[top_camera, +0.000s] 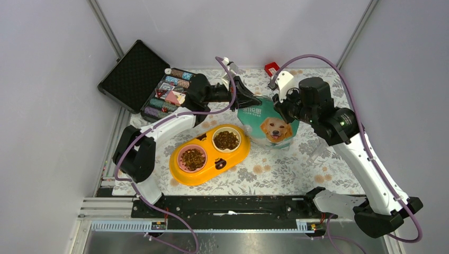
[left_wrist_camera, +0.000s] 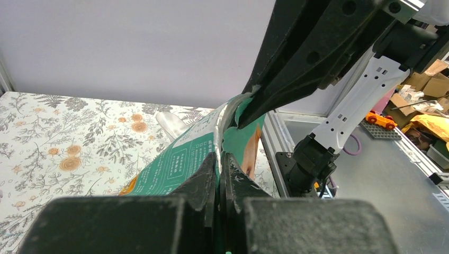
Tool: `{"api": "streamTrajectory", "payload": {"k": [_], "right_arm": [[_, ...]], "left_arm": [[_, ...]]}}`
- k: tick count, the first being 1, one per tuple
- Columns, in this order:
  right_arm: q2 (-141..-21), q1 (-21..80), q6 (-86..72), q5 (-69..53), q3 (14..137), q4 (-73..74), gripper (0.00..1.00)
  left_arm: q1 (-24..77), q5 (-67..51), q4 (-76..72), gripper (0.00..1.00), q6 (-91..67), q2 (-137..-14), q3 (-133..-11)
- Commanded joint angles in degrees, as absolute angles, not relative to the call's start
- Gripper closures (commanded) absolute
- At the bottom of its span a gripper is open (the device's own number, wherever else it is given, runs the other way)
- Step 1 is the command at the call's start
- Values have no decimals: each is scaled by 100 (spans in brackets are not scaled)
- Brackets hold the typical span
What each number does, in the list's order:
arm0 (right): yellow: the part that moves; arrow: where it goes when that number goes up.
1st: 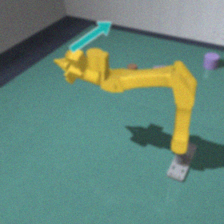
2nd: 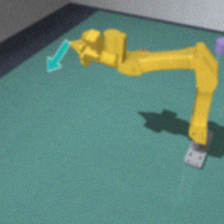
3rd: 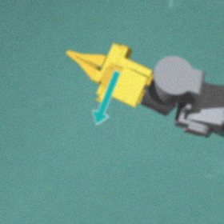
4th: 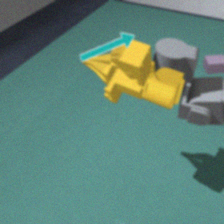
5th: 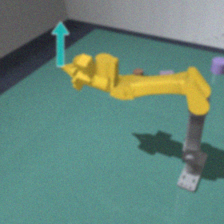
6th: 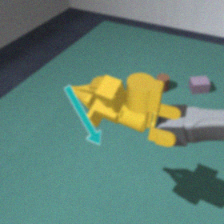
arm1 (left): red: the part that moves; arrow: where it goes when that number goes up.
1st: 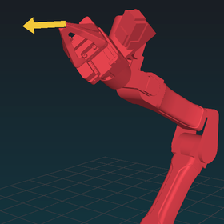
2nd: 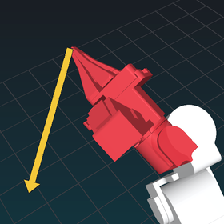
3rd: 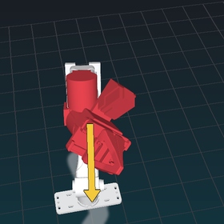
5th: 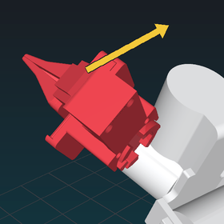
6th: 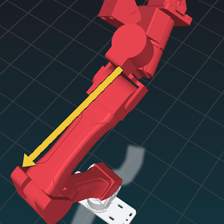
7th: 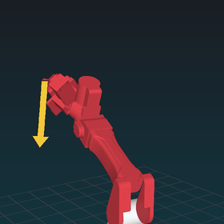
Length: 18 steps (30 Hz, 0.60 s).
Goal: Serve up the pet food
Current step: Close the pet food bag at the center of the board.
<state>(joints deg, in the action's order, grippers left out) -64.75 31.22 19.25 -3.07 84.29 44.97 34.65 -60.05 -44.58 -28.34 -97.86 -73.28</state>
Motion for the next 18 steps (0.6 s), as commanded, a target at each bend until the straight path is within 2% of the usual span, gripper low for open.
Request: {"api": "streamTrajectory", "payload": {"k": [1,2,4,5,6,7,8,12,13,14,15,16,18], "right_arm": [[-6357,3094,2192,619,8591,4508,64],[-6375,3094,2257,650,8589,4574,53],[-6377,3094,2360,698,8560,4660,52],[-6365,3094,2409,707,8537,4692,54],[-6341,3094,2449,752,8508,4706,62],[-6331,3094,2477,843,8484,4696,87],[-6331,3094,2471,1006,8482,4696,100],[-6270,3055,2507,1184,8498,4702,100],[-6278,3046,2486,1190,8527,4711,97],[-6282,3041,2479,1177,8559,4763,61],[-6287,3041,2493,1128,8582,4836,40],[-6281,3041,2496,1113,8579,4879,30],[-6279,3029,2521,1135,8552,4981,28]], "left_arm": [[3472,-6064,-4593,100,-2745,-9431,-7427],[3472,-6064,-4595,100,-2746,-9425,-7430],[3472,-6067,-4592,100,-2742,-9413,-7421],[3472,-6065,-4596,100,-2742,-9406,-7416],[3472,-6064,-4588,100,-2742,-9407,-7424],[3472,-6071,-4580,100,-2747,-9418,-7434],[3472,-6080,-4579,100,-2750,-9417,-7433],[3472,-6089,-4583,100,-2747,-9399,-7421],[3472,-6083,-4581,100,-2744,-9395,-7416],[3472,-6082,-4583,100,-2738,-9388,-7418],[3472,-6075,-4588,100,-2746,-9395,-7417],[3472,-6074,-4583,100,-2750,-9389,-7426],[3472,-6075,-4580,100,-2751,-9382,-7413]]}}
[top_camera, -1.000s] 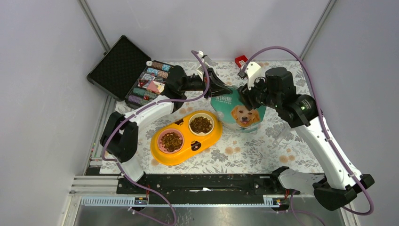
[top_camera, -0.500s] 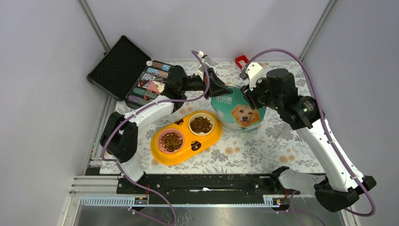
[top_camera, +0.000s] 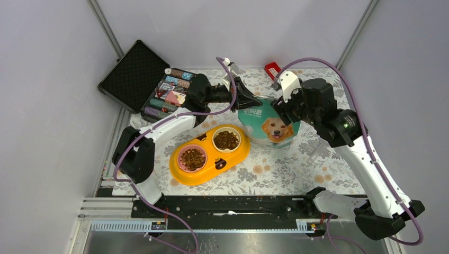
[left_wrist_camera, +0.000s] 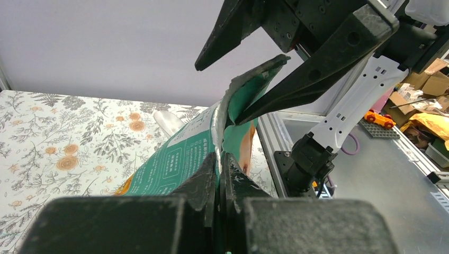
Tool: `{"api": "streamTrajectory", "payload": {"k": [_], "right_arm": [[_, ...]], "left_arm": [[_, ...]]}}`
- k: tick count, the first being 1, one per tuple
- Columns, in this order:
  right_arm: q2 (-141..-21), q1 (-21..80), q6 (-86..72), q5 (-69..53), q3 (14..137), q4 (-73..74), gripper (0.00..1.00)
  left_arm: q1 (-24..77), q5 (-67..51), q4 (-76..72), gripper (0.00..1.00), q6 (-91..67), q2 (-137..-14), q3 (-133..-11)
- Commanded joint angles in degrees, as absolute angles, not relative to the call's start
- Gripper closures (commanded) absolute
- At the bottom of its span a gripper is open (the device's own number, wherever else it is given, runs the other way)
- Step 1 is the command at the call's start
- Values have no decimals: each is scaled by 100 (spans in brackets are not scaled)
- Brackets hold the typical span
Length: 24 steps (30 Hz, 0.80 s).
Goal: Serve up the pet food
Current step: Close the pet food bag at the center of the board.
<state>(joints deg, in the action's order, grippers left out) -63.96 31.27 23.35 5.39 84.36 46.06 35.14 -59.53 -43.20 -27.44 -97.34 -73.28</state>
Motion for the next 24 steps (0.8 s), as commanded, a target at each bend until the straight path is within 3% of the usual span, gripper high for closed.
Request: {"api": "streamTrajectory", "payload": {"k": [1,2,3,5,6,11,12,13,14,15,17,18,20,21,24], "right_arm": [[-6277,2994,2530,1156,8540,5024,30],[-6284,2941,2527,1155,8541,5069,33],[-6291,2883,2519,1130,8559,5107,42],[-6285,2745,2465,954,8609,5113,94],[-6277,2691,2413,874,8631,5088,100],[-6161,2648,2291,807,8552,4860,100],[-6186,2634,2247,859,8599,4898,92],[-6210,2614,2242,875,8626,4952,69],[-6199,2591,2239,889,8624,4959,54],[-6182,2574,2222,908,8609,4956,52],[-6126,2495,2184,876,8613,4956,56],[-6106,2454,2159,864,8624,4950,64],[-6078,2369,2118,881,8646,4957,96],[-6065,2345,2096,902,8651,4957,100],[-5973,2329,2114,784,8627,4963,100]], "left_arm": [[3472,-6073,-4579,100,-2747,-9381,-7412],[3472,-6083,-4573,100,-2743,-9378,-7408],[3471,-6083,-4571,100,-2747,-9381,-7417],[3472,-6082,-4570,100,-2751,-9382,-7418],[3472,-6082,-4570,100,-2755,-9386,-7426],[3472,-6073,-4652,100,-2844,-9413,-7453],[3472,-6073,-4657,100,-2841,-9419,-7455],[3472,-6073,-4656,100,-2842,-9421,-7461],[3472,-6078,-4658,100,-2854,-9416,-7462],[3472,-6074,-4654,100,-2854,-9412,-7462],[3472,-6076,-4644,100,-2841,-9396,-7447],[3467,-6074,-4625,100,-2824,-9395,-7442],[3472,-6074,-4606,100,-2800,-9382,-7444],[3472,-6069,-4603,100,-2788,-9382,-7444],[3472,-6056,-4606,100,-2785,-9400,-7459]]}}
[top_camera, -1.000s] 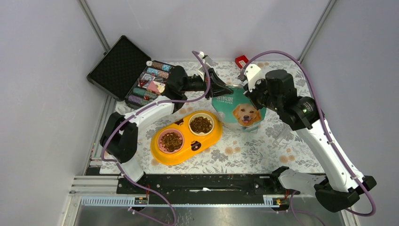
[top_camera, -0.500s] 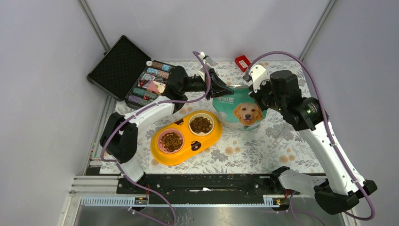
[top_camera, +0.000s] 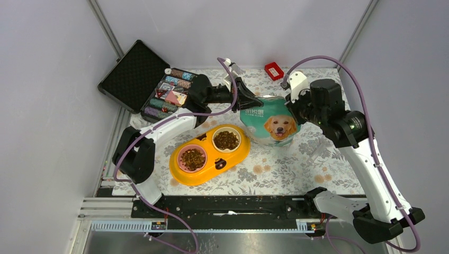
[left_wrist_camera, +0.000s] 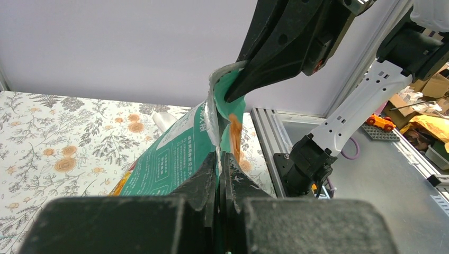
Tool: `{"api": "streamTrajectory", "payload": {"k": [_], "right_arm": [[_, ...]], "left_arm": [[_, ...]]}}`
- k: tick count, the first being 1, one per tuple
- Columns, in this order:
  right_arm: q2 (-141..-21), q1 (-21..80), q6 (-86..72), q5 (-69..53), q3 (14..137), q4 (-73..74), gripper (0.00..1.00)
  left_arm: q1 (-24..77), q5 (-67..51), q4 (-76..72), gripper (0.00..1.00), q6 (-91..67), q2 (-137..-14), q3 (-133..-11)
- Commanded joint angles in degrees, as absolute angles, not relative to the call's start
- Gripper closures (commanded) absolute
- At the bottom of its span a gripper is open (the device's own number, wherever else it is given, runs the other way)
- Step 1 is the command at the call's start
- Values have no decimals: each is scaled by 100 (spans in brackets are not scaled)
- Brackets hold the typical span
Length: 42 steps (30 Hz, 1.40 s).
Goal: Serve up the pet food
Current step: Close the pet food bag at the center of the board.
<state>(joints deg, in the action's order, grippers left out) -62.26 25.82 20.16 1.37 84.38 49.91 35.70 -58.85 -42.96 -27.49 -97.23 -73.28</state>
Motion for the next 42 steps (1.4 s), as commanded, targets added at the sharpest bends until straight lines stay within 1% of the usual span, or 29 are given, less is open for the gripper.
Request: {"api": "streamTrajectory", "payload": {"k": [1,2,3,4,5,6,7,8,9,10,15,16,17,18,19,20,21,26,27,28,29,30,31,32,35,37,39,42], "right_arm": [[-5965,2323,2103,799,8645,4971,100],[-5991,2309,2084,843,8700,5031,94],[-6045,2289,2088,859,8769,5153,70],[-6073,2278,2098,903,8790,5227,50],[-6062,2277,2093,980,8773,5231,42],[-6038,2264,2092,1010,8749,5218,40],[-6011,2237,2069,1043,8727,5181,43],[-5970,2214,2052,1041,8705,5151,62],[-5942,2188,2037,1029,8685,5136,94],[-5923,2161,1981,1077,8679,5127,100],[-5872,2083,1849,833,8690,5083,100],[-5898,2063,1812,797,8717,5104,83],[-5912,2062,1811,745,8726,5123,62],[-5910,2057,1806,705,8727,5123,51],[-5907,2057,1795,684,8728,5117,52],[-5892,2052,1785,659,8726,5112,82],[-5878,2046,1721,736,8727,5099,99],[-5637,1945,1502,601,8602,4742,100],[-5674,1927,1488,564,8681,4817,82],[-5701,1925,1478,544,8733,4875,54],[-5704,1925,1477,470,8759,4894,36],[-5678,1920,1458,445,8762,4891,26],[-5656,1922,1437,387,8763,4887,23],[-5607,1921,1407,332,8752,4857,22],[-5420,1920,1317,154,8587,4596,21],[-5384,1916,1274,105,8567,4558,21],[-5400,1921,1241,86,8549,4553,22],[-5429,1916,1231,23,8472,4561,24]], "left_arm": [[3472,-6060,-4618,100,-2788,-9402,-7469],[3472,-6050,-4621,100,-2786,-9404,-7477],[3472,-6047,-4621,100,-2786,-9403,-7484],[3472,-6052,-4618,100,-2780,-9403,-7492],[3472,-6055,-4616,100,-2778,-9407,-7503],[3467,-6058,-4612,100,-2776,-9410,-7500],[3463,-6056,-4610,100,-2777,-9406,-7512],[3463,-6056,-4602,100,-2773,-9401,-7522],[3462,-6056,-4593,100,-2769,-9406,-7529],[3463,-6060,-4587,100,-2769,-9402,-7535],[3463,-6056,-4595,100,-2760,-9420,-7551],[3463,-6056,-4590,100,-2766,-9428,-7564],[3463,-6063,-4595,100,-2776,-9429,-7572],[3463,-6057,-4596,100,-2780,-9423,-7581],[3463,-6057,-4597,100,-2773,-9414,-7575],[3458,-6049,-4589,100,-2757,-9406,-7575],[3456,-6039,-4561,100,-2745,-9400,-7571],[3437,-6010,-4544,100,-2755,-9428,-7595],[3437,-6002,-4548,100,-2758,-9437,-7603],[3433,-5984,-4548,100,-2778,-9449,-7622],[3436,-5960,-4529,100,-2815,-9467,-7656],[3436,-5944,-4422,100,-2845,-9492,-7726],[3423,-5925,-4242,97,-2866,-9534,-7828],[3414,-5909,-4026,87,-2869,-9570,-7955],[3410,-5879,-3820,60,-2852,-9615,-8079],[3410,-5828,-3806,50,-2804,-9573,-8048],[3410,-5811,-3713,49,-2769,-9579,-8065],[3401,-5856,-3672,51,-2807,-9624,-8113]]}}
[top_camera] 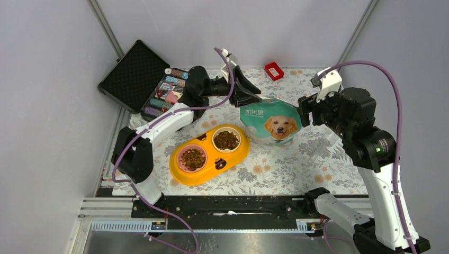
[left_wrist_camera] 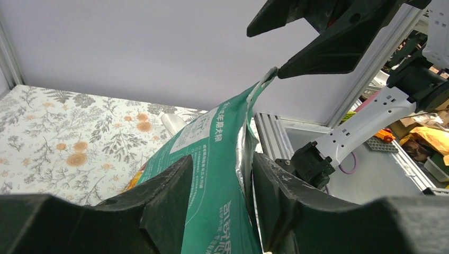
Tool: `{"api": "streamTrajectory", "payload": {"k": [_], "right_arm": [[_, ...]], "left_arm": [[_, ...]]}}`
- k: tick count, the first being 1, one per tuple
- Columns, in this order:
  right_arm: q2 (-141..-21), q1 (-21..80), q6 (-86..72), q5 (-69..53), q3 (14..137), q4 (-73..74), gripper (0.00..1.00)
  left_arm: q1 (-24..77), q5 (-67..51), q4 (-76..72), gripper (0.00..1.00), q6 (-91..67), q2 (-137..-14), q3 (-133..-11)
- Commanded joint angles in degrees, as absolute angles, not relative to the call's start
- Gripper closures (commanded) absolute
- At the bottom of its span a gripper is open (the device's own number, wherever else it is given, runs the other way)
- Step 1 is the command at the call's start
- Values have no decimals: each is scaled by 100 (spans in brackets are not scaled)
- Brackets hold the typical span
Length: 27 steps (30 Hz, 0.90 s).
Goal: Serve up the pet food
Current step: Close the pet food bag at the center of the board.
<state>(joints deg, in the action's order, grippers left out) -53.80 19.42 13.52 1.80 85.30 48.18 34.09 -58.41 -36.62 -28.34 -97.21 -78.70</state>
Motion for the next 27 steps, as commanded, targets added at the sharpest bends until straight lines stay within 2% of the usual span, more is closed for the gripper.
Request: {"api": "streamTrajectory", "payload": {"k": [1,7,11,16,18,27], "right_arm": [[-5446,1916,1231,-172,8435,4563,24],[-5660,1919,1311,-997,8416,4750,30],[-5818,1917,1278,-1123,8412,4730,32],[-6112,1925,1061,-1967,8546,4459,32],[-6288,1953,1044,-2317,8628,4422,34],[-6803,2366,1756,-2092,8949,4651,43]], "left_arm": [[3401,-5856,-3686,51,-2808,-9624,-8108],[3401,-5830,-3708,51,-2812,-9632,-8100],[3399,-5830,-3755,45,-2878,-9635,-8121],[3401,-5269,-3302,18,-2612,-9474,-8239],[3389,-4960,-3014,16,-2491,-9378,-8319],[2920,-3904,-1602,16,-2198,-8912,-8836]]}}
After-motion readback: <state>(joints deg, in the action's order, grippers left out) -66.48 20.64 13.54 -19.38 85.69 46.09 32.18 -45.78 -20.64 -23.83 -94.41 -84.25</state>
